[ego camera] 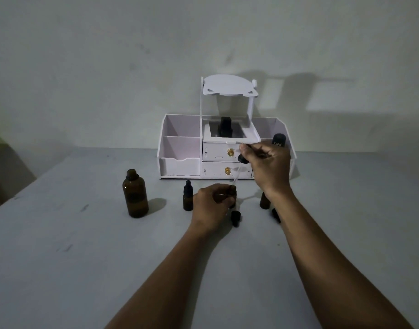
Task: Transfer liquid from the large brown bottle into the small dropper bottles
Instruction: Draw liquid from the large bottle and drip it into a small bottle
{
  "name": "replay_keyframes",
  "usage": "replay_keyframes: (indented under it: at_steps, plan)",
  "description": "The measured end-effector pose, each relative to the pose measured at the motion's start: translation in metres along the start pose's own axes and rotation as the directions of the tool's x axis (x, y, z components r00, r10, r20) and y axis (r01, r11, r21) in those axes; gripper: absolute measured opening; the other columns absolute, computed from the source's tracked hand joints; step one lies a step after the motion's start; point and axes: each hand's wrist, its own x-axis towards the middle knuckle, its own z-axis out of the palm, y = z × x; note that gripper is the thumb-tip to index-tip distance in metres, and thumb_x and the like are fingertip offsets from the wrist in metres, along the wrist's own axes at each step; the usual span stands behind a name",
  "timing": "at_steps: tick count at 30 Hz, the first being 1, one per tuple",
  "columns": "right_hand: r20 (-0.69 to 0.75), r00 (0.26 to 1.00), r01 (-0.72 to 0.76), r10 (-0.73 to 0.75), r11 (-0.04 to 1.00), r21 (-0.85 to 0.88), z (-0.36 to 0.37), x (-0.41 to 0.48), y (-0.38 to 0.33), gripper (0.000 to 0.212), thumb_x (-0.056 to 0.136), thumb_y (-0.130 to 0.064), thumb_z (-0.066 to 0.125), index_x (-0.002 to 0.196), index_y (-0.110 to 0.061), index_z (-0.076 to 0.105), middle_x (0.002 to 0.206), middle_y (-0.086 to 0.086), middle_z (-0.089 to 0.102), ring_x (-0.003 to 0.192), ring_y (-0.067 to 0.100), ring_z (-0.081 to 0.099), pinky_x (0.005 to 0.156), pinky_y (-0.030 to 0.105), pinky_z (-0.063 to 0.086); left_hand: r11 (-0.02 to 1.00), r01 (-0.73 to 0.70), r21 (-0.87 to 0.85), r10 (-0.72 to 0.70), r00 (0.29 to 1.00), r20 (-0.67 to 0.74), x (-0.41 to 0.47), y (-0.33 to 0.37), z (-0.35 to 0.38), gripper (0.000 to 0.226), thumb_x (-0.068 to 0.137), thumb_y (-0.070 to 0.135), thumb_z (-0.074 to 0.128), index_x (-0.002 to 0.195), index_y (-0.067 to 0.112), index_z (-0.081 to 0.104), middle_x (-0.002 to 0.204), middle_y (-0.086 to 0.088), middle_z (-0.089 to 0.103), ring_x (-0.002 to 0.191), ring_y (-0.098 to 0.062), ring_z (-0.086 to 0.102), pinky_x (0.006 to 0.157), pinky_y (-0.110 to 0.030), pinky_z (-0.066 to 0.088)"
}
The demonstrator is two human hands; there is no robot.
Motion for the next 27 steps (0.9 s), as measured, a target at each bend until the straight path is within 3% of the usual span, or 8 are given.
replay_keyframes:
  at_steps: [6,11,12,15,18,20,23,27]
  plan:
    - [0.004,1.0,-0.008,0.008,1.0,0.011,0.0,0.0,-0.002,0.007,0.085,-0.016,0.077,0.089,-0.011,0.078,0.074,-0.012,0.071,0.069,-0.004,0.068,0.067,0.007,0.051,0.999,-0.022,0.032,0.022,1.0,-0.011,0.001,0.0,0.001,0.033,0.091,0.002,0.069,0.121,0.013,0.071,0.11,0.003,0.073,0.095,-0.004,0.068,0.065,0.001,0.047]
    - [0.001,1.0,-0.02,0.02,0.999,0.049,-0.002,-0.002,-0.008,0.008,0.083,-0.021,0.079,0.09,-0.02,0.076,0.076,-0.014,0.072,0.073,-0.002,0.07,0.071,0.01,0.054,0.999,-0.011,0.035,0.012,1.0,-0.022,0.0,0.001,0.001,0.036,0.089,0.003,0.071,0.124,0.013,0.07,0.115,0.001,0.074,0.104,-0.01,0.069,0.099,-0.025,0.054]
    - [-0.012,1.0,-0.018,0.019,0.998,0.055,-0.003,-0.001,-0.01,0.008,0.084,-0.022,0.078,0.091,-0.02,0.076,0.076,-0.014,0.072,0.073,-0.004,0.07,0.071,0.009,0.053,0.999,-0.004,0.032,0.005,1.0,-0.028,0.0,0.001,0.001,0.039,0.089,0.005,0.072,0.126,0.014,0.068,0.117,0.001,0.073,0.106,-0.01,0.068,0.097,-0.025,0.055]
    - [-0.069,0.997,-0.013,0.019,0.996,0.088,-0.008,0.003,-0.02,0.012,0.084,-0.022,0.078,0.093,-0.013,0.077,0.077,-0.011,0.072,0.072,-0.003,0.07,0.07,0.011,0.054,1.0,0.01,0.015,-0.009,1.0,-0.03,-0.005,0.002,0.0,0.048,0.089,0.012,0.074,0.134,0.018,0.061,0.124,0.002,0.067,0.103,-0.008,0.064,0.072,-0.009,0.049]
    - [-0.126,0.992,-0.001,0.015,0.993,0.117,-0.011,0.008,-0.032,0.015,0.085,-0.025,0.077,0.093,-0.013,0.076,0.079,-0.009,0.073,0.074,-0.001,0.07,0.072,0.015,0.056,0.993,-0.09,0.082,0.093,0.995,-0.034,-0.014,0.01,-0.013,0.046,0.088,0.022,0.076,0.132,0.021,0.062,0.124,0.005,0.066,0.106,-0.008,0.064,0.077,-0.011,0.05]
    - [-0.14,0.99,-0.007,0.031,0.986,0.169,-0.01,0.011,-0.04,0.013,0.085,-0.027,0.077,0.09,-0.015,0.077,0.079,-0.006,0.075,0.077,0.007,0.072,0.076,0.029,0.06,0.98,-0.175,0.1,0.18,0.982,-0.048,-0.024,0.02,-0.027,0.04,0.088,0.024,0.076,0.127,0.025,0.066,0.119,0.009,0.069,0.1,-0.003,0.067,0.075,-0.009,0.053]
    - [-0.117,0.992,-0.01,0.041,0.969,0.248,0.001,0.014,-0.057,0.012,0.084,-0.029,0.078,0.088,-0.018,0.077,0.083,-0.001,0.077,0.082,0.017,0.074,0.08,0.042,0.061,0.95,-0.301,0.082,0.31,0.939,-0.146,-0.039,0.039,-0.059,0.031,0.089,0.023,0.074,0.119,0.027,0.068,0.109,0.014,0.071,0.091,0.002,0.069,0.077,-0.018,0.059]
    - [-0.044,0.998,-0.032,0.054,0.92,0.39,0.028,0.014,-0.088,0.012,0.083,-0.019,0.079,0.089,-0.009,0.076,0.074,-0.006,0.075,0.071,0.008,0.073,0.071,0.03,0.061,0.891,-0.451,0.054,0.425,0.785,-0.451,-0.043,0.045,-0.117,0.02,0.087,0.013,0.076,0.105,0.02,0.073,0.088,0.005,0.074,0.075,-0.006,0.07,0.069,-0.021,0.058]
